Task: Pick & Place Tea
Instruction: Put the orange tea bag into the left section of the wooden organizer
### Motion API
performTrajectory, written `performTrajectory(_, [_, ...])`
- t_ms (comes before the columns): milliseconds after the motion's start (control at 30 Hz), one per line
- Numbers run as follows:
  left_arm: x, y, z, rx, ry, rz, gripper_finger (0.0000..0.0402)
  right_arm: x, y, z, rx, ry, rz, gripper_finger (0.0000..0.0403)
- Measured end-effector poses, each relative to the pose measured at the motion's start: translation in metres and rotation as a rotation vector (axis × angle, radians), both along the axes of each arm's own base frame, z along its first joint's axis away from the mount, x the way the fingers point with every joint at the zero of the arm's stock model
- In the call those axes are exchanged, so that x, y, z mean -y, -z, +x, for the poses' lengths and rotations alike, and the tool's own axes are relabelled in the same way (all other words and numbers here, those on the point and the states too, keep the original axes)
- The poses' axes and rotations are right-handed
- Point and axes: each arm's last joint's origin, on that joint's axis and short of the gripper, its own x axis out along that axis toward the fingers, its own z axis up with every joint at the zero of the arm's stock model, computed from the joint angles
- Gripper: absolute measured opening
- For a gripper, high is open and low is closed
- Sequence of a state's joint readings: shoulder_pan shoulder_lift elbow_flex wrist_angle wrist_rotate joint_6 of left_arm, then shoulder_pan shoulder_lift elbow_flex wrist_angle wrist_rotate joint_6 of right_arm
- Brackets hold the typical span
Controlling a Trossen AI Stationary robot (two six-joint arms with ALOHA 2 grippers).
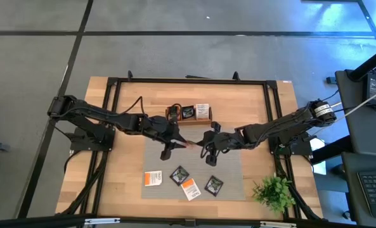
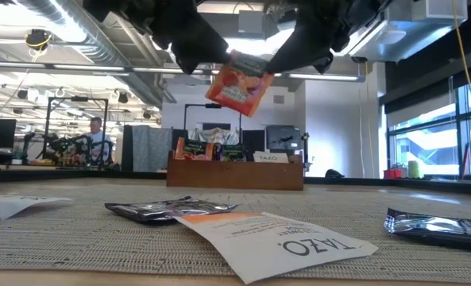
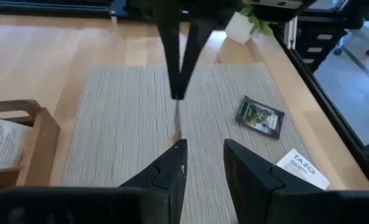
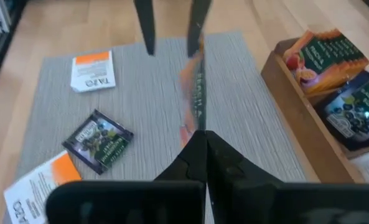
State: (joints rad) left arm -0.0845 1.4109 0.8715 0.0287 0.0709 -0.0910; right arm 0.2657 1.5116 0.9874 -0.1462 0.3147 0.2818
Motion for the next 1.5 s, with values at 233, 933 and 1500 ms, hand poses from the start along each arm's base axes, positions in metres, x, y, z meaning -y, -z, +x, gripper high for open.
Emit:
performTrajectory(233, [0.0,-0.002,0.001,0.017,-0.021,-0.037,0.0102,-0.001,0.0,0.0,-0.007,-0.037,0.035,0.0])
performTrajectory(933, [0.006,-0.01,0.028,-0.377,0.0,0.054,0.0102,0.005,0.022,0.02,-0.004,-0.041,0.032,0.0002])
performTrajectory(1500, [0.008,-0.02,0.041,-0.421,0.007,0.043,0.0102,0.004,0.029,0.03,0.034,-0.095,0.012,0.0004])
